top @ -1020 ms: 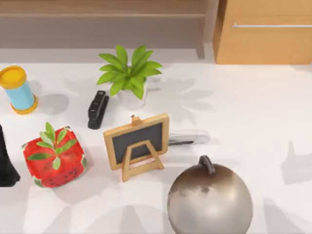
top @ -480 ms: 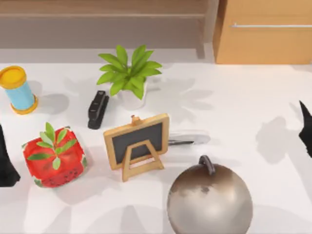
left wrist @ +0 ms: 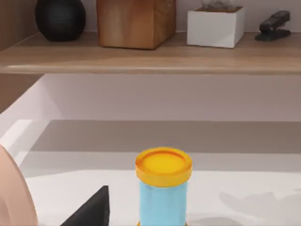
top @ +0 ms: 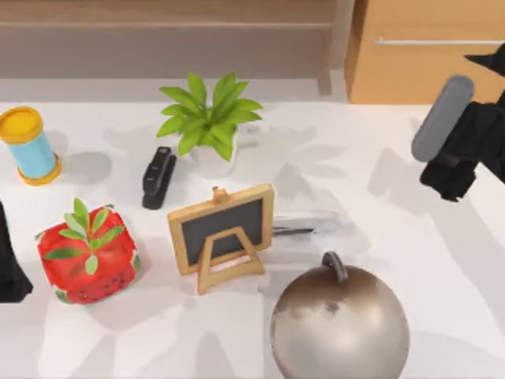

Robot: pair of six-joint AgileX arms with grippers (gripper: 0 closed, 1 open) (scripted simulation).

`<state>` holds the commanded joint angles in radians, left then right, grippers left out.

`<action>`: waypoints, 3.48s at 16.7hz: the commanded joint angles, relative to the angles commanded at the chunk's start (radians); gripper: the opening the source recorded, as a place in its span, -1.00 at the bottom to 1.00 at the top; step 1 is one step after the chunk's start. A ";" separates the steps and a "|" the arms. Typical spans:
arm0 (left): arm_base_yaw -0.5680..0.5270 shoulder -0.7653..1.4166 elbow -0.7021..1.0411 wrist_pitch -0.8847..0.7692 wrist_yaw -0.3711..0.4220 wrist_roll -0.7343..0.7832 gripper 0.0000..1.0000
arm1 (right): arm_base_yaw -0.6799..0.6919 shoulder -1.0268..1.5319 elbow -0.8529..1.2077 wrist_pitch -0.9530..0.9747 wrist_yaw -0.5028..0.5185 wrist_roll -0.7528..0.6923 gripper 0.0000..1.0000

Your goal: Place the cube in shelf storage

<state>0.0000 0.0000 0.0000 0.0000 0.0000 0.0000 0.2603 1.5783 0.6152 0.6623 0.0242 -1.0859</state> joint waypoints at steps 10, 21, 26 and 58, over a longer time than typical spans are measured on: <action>0.000 0.000 0.000 0.000 0.000 0.000 1.00 | -0.036 0.519 0.252 0.442 0.123 -0.373 1.00; 0.000 0.000 0.000 0.000 0.000 0.000 1.00 | -0.084 0.652 0.329 0.622 0.188 -0.472 1.00; 0.000 0.000 0.000 0.000 0.000 0.000 1.00 | -0.086 0.664 0.359 0.603 0.186 -0.472 1.00; 0.000 0.000 0.000 0.000 0.000 0.000 1.00 | -0.093 0.694 0.429 0.566 0.182 -0.470 -1.00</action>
<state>0.0000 0.0000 0.0000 0.0000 0.0000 0.0000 0.1674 2.2723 1.0442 1.2285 0.2058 -1.5556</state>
